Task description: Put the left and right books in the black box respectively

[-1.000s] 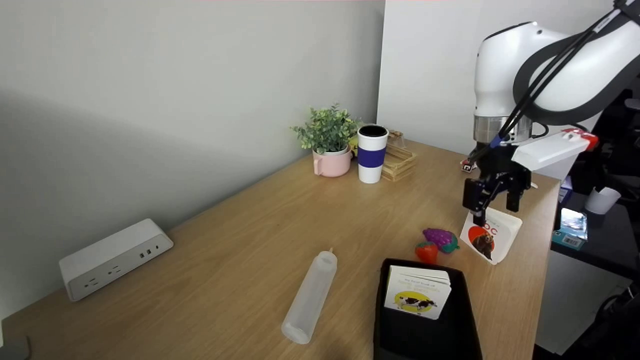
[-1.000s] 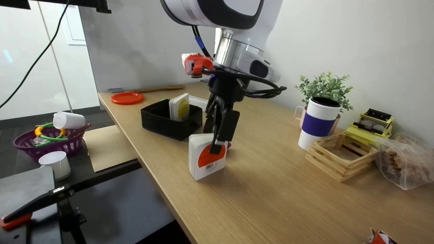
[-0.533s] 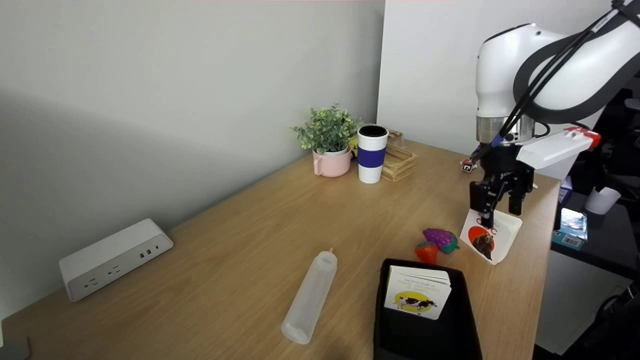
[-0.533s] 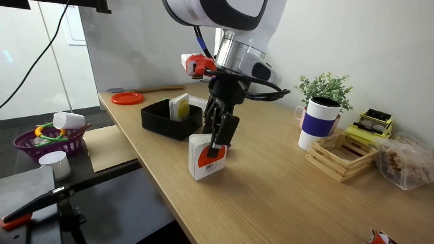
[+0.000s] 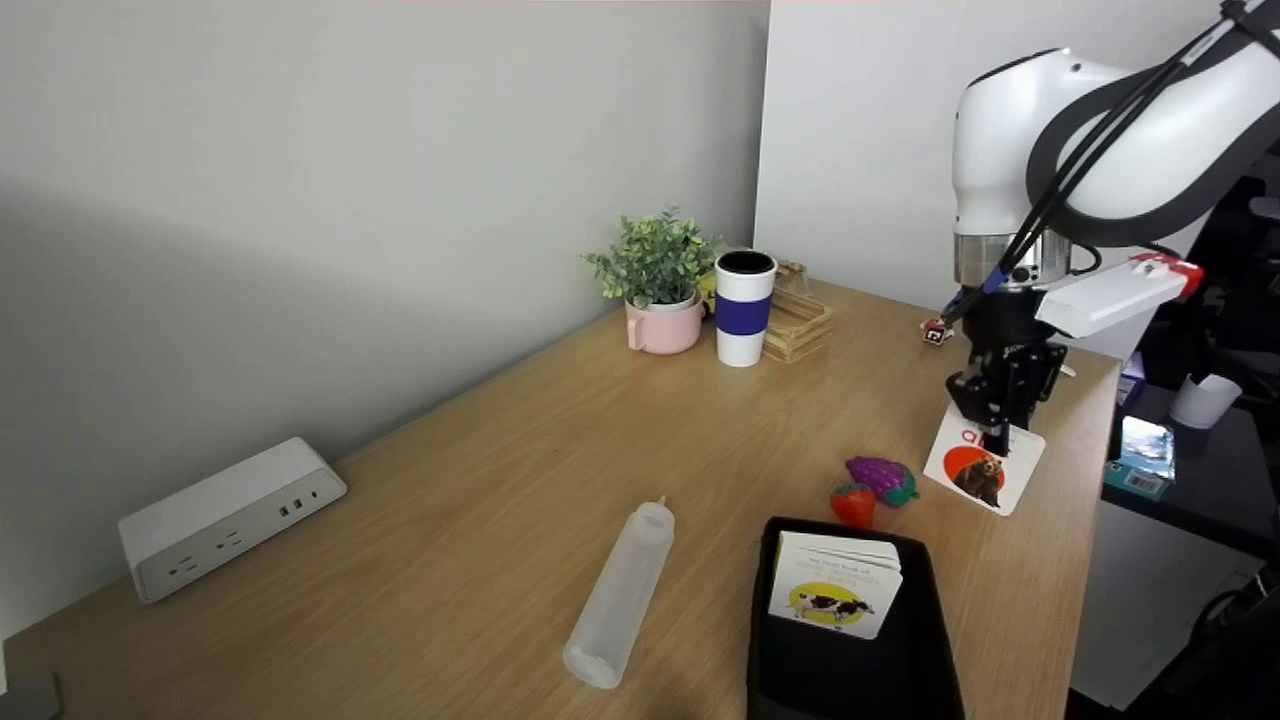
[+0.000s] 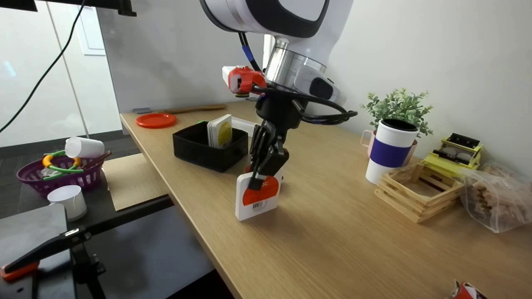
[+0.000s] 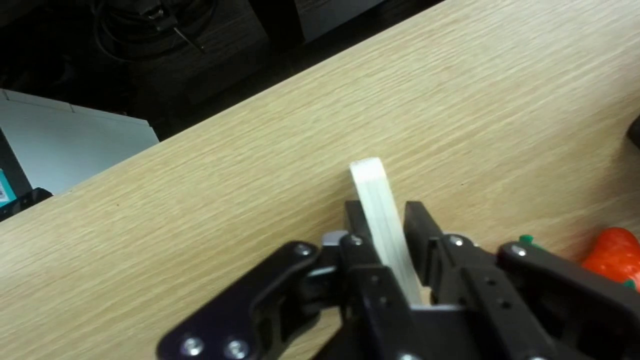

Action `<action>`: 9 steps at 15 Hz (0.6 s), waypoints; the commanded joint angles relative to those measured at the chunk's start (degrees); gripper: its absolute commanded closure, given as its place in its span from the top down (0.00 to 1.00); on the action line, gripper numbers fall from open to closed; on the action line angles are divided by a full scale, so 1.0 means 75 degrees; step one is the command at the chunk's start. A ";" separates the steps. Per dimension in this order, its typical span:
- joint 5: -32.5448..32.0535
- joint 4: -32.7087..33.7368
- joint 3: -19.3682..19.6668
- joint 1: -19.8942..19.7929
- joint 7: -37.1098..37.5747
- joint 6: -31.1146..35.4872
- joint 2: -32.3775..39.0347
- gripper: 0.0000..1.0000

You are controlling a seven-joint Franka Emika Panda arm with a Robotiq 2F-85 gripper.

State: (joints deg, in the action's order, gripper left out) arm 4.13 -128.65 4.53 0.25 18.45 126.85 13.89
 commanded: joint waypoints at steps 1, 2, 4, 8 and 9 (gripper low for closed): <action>-0.0150 -0.0079 0.0029 -0.0093 -0.0122 -0.0154 -0.0150 0.00; -0.0194 -0.0096 0.0043 -0.0088 -0.0092 -0.0155 -0.0184 0.00; -0.0336 -0.0145 0.0087 -0.0070 0.0007 -0.0172 -0.0290 0.04; -0.0808 -0.0258 0.0167 -0.0005 0.0338 -0.0199 -0.0583 0.04; -0.0923 -0.0275 0.0166 0.0006 0.0441 -0.0237 -0.0669 0.04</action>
State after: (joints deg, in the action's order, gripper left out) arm -0.42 -128.78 5.52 0.23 19.98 126.49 12.48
